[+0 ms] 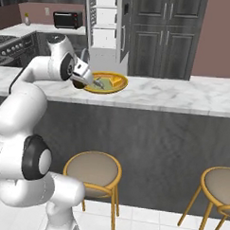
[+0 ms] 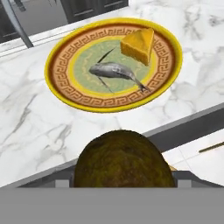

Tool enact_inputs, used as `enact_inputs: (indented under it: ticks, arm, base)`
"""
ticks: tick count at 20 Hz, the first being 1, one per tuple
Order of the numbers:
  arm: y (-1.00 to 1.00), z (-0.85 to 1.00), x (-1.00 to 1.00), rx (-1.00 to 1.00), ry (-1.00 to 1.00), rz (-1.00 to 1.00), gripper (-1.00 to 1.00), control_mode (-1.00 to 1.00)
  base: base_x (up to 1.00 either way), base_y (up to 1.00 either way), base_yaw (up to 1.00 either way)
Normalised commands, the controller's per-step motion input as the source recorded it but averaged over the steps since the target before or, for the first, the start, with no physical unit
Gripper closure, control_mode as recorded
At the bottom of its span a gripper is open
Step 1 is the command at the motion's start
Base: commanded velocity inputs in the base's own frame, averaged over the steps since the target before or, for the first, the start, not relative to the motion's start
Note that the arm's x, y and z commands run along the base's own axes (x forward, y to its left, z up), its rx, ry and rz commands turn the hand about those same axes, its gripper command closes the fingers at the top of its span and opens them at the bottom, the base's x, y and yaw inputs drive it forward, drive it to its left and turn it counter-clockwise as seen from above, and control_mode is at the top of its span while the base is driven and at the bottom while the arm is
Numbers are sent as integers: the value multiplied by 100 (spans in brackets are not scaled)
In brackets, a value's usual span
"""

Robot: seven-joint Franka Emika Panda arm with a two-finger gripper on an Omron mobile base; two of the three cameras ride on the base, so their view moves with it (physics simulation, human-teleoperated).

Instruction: Take the cheese, fish, and avocado from the fridge and place them on the plate on the dining counter to create an appetizer plate.

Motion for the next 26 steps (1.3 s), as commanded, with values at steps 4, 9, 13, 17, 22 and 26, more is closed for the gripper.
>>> enact_inputs:
  ticks: [4,9,13,17,22,26]
  arm:
    - [0,-1,41,0,0,0,100,-100]
    - [0,0,46,0,0,0,100,-100]
    - [6,-1,49,0,0,0,100,-100]
    - [12,-18,46,0,0,0,100,-100]
    - [10,-27,46,0,0,0,100,-100]
    - [2,-27,46,0,0,0,100,-100]
  base:
    - [0,0,0]
    - [0,0,0]
    - [0,0,0]
    - [0,0,0]
    - [0,0,0]
    - [0,0,0]
